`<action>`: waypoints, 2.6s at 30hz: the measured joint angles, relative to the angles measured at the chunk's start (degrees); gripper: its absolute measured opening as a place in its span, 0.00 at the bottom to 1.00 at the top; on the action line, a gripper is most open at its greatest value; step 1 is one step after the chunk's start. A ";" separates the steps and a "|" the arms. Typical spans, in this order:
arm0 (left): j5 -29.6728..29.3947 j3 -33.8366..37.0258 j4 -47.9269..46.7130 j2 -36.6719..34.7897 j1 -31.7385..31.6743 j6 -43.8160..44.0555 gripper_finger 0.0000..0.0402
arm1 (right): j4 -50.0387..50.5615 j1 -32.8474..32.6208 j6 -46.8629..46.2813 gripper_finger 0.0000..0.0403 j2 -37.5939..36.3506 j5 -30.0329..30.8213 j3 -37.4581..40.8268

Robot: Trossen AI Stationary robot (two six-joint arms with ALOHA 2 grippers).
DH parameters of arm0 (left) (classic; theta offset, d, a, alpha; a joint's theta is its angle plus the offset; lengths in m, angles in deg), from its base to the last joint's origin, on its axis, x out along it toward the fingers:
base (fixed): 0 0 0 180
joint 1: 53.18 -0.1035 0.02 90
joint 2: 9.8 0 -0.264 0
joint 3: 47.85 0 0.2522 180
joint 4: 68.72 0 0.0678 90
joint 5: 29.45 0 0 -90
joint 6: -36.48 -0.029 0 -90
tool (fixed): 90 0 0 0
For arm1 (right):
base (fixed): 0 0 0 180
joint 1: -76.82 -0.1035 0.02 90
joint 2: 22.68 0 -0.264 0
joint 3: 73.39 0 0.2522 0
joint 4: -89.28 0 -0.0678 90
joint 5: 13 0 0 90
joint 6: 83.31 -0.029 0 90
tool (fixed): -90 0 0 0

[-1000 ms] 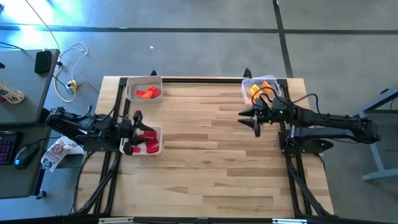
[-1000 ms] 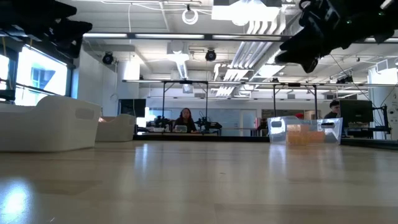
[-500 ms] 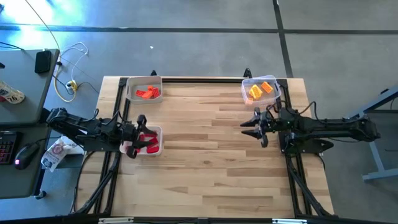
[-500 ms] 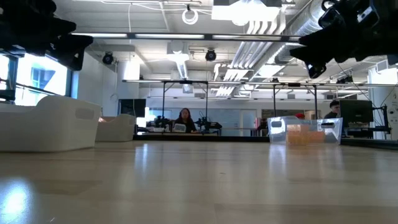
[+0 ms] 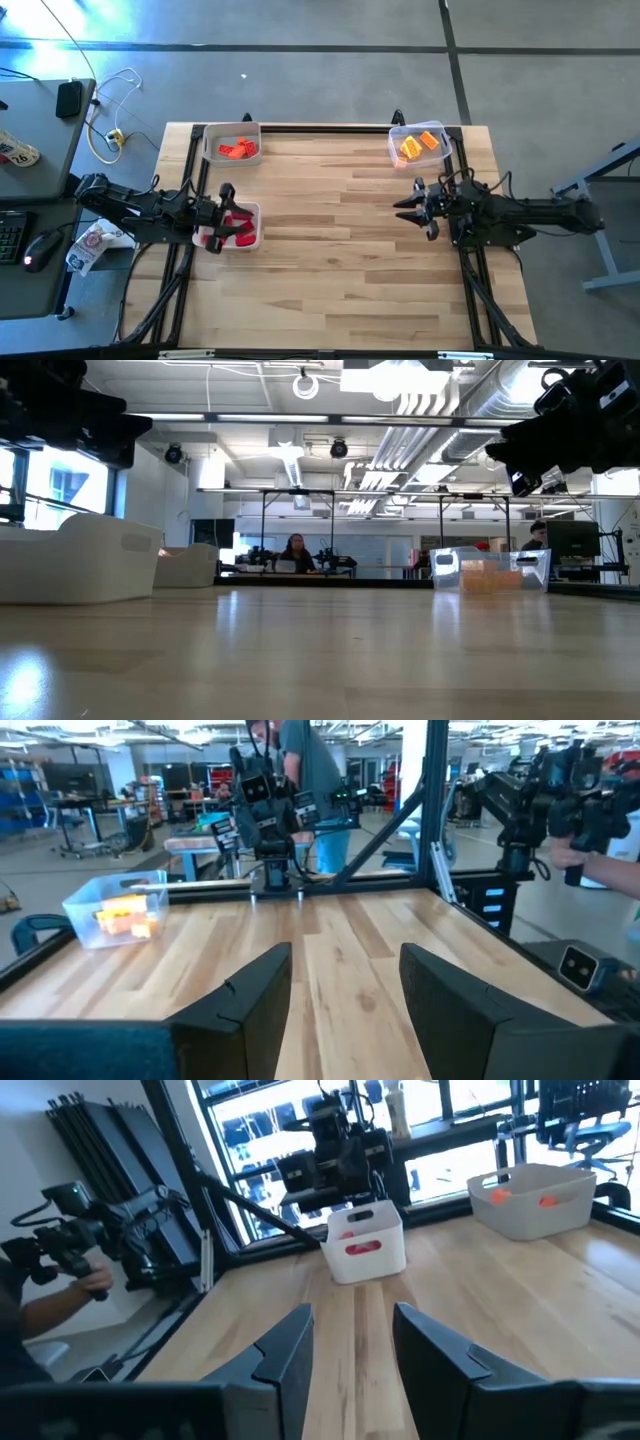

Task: Sort & place blocks by color
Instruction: Return to Home Position

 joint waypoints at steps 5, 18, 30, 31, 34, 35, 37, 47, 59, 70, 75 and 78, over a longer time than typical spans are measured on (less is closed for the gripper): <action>-0.04 0.00 -0.04 0.00 0.00 -3.54 0.43 | 7.08 0.00 1.03 0.31 -5.96 0.03 -0.99; -5.49 -0.07 -2.00 0.00 0.00 -6.73 0.43 | 20.01 0.00 3.44 0.31 -17.05 0.20 -1.01; -5.84 -0.07 -0.17 0.01 0.00 -0.97 0.43 | 20.30 0.01 0.83 0.31 -17.29 1.52 -1.03; -5.86 -0.07 -0.17 0.00 0.00 -1.04 0.43 | 20.30 0.00 0.82 0.31 -17.29 1.52 -1.03; -5.89 -0.07 -0.23 0.02 0.00 -1.22 0.43 | 20.30 0.02 0.82 0.31 -17.29 1.50 -1.03; -5.94 -0.07 -0.26 0.02 0.00 -1.07 0.43 | 20.30 0.00 0.84 0.31 -17.27 1.50 -1.03; -6.01 -0.07 -0.26 0.02 0.00 -1.00 0.43 | 20.32 0.00 0.82 0.31 -17.27 1.50 -1.03; -6.01 -0.07 -0.31 0.02 0.00 -0.98 0.43 | 19.87 0.09 -9.94 0.31 -17.27 17.94 -1.03; -5.99 -0.07 -0.31 0.07 0.00 -0.98 0.43 | 20.36 0.09 -10.77 0.31 -17.27 23.68 -1.03; -5.99 -0.07 -0.31 0.07 0.00 -0.98 0.44 | 20.45 0.09 -10.75 0.31 -17.27 23.68 -1.03; -5.98 -0.07 -0.31 0.07 0.00 -0.98 0.44 | 20.47 0.09 -10.77 0.31 -17.27 23.68 -1.03; -5.97 -0.07 -0.31 0.07 0.00 -0.98 0.44 | 20.49 0.09 -10.76 0.31 -17.27 23.68 -1.03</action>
